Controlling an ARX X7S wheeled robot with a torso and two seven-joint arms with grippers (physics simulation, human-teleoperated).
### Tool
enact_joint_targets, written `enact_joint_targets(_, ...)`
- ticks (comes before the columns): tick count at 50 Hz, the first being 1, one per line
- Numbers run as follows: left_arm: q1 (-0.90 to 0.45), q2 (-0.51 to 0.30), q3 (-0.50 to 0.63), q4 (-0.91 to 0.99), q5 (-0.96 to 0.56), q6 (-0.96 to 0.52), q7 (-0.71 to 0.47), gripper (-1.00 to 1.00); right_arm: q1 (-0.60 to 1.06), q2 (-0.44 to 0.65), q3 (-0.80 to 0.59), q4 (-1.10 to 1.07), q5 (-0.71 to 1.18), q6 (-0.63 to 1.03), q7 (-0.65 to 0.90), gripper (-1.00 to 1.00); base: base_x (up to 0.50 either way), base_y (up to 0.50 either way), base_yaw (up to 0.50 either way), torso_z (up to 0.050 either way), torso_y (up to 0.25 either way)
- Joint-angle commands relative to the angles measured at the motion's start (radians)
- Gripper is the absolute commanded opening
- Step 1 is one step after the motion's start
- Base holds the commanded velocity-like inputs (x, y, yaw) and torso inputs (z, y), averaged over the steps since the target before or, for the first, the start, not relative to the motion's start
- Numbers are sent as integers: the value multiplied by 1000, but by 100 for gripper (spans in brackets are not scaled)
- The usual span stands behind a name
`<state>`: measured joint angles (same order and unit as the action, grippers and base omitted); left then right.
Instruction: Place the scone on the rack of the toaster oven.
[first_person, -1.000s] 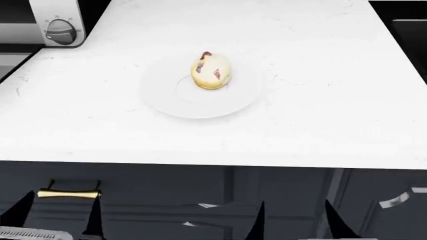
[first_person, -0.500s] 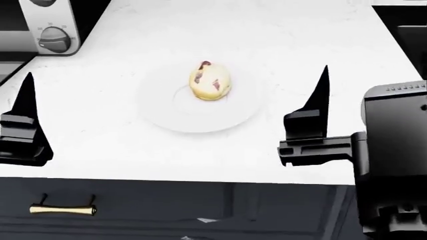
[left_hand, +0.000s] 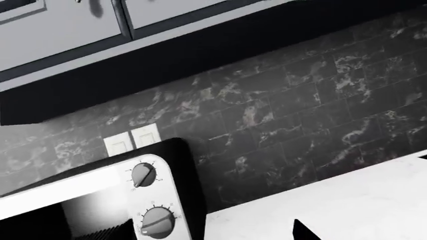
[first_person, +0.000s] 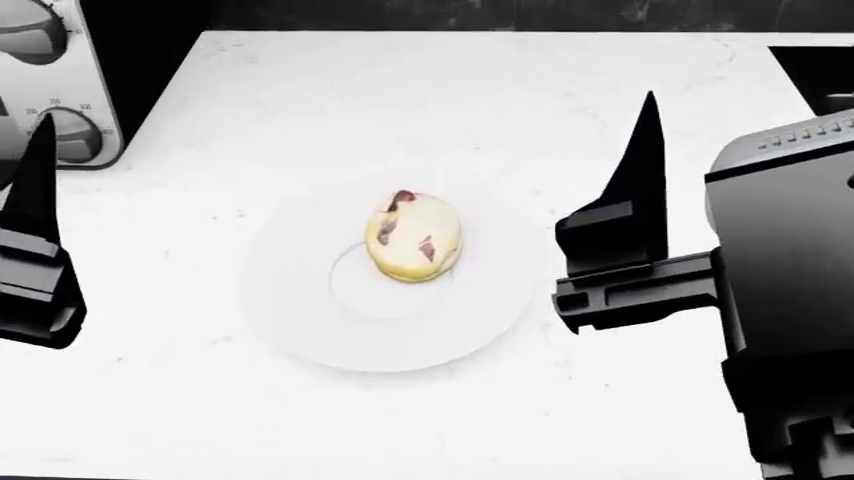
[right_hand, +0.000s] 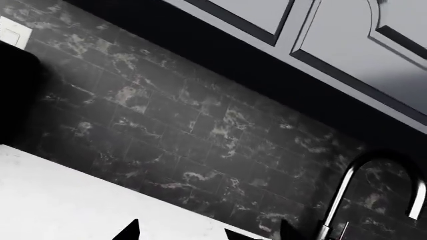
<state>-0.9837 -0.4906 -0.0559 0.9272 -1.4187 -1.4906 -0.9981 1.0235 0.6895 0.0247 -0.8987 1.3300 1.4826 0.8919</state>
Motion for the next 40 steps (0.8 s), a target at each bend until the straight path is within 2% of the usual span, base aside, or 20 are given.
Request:
enact_joint_targets(1, -40, -8, -3, -19, -131, 20, -79, 100, 28, 18, 31, 13, 80, -15, 53, 100, 336, 0, 0, 0, 0)
enact_joint_targets(13, -54, -27, 30, -16, -190, 51, -134, 100, 6, 37, 30, 13, 100, -41, 76, 100, 326, 0, 0, 0, 0)
enact_joint_targets(19, -42, -29, 38, -7, -181, 62, -129, 100, -8, 44, 29, 13, 106, -53, 88, 100, 51, 0, 0, 0, 3)
enact_joint_targets(26, -26, -8, 97, -12, -258, 82, -146, 100, -43, 53, 37, 1, 94, -81, 68, 100, 0, 0, 0, 0, 0)
enact_joint_targets(28, -21, 21, 115, -73, -254, 87, -96, 100, -53, 54, 51, -2, 102, -100, 51, 100, 0, 0, 0, 0, 0)
enact_joint_targets(32, 12, 60, 138, -185, -154, 82, 91, 100, -75, 61, 64, -8, 97, -117, 38, 100, 0, 0, 0, 0, 0)
enact_joint_targets(35, 4, 90, 192, -283, -84, 78, 219, 100, -73, 60, 62, -8, 103, -123, 41, 100, 0, 0, 0, 0, 0)
enact_joint_targets(40, -46, 130, 292, -422, 17, 79, 356, 100, -99, 58, 59, -13, 63, -141, 11, 100, 0, 0, 0, 0, 0)
